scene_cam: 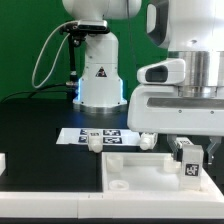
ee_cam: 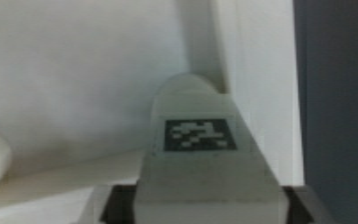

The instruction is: Assemble one leg

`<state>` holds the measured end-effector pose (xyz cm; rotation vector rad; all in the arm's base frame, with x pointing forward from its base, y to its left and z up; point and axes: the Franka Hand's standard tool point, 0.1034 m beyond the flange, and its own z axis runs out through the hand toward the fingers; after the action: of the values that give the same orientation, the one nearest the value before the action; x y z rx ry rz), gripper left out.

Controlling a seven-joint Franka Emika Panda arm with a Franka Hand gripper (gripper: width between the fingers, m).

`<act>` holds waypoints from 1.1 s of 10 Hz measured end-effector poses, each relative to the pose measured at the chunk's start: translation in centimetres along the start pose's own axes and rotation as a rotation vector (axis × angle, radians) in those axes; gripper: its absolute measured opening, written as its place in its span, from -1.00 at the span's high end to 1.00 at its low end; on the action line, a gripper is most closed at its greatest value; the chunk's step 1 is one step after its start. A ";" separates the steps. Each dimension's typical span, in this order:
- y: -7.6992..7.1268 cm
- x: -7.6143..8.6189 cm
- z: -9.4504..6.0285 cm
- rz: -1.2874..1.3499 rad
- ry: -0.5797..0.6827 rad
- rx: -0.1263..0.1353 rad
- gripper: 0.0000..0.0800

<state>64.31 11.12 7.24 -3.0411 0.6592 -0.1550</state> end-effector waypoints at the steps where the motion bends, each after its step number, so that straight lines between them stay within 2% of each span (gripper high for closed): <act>1: 0.0 0.0 0.0 0.174 0.007 -0.013 0.29; 2: 0.1 0.0 0.0 0.361 -0.004 -0.017 0.29; 5: 0.2 -0.1 0.1 0.864 -0.056 0.005 0.29; 6: 0.4 -0.1 0.1 0.986 -0.077 0.020 0.29; 7: 0.4 0.0 0.1 1.044 -0.089 0.029 0.29; 9: 0.4 -0.1 0.1 1.041 -0.089 0.028 0.29; 11: 0.7 0.0 0.4 0.765 -0.047 0.061 -0.42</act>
Offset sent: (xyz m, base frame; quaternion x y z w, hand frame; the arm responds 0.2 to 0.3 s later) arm 0.0148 0.0221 0.0057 0.0611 -0.0316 0.4475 0.8917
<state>64.06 10.44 6.78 -2.4957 1.6858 -0.0754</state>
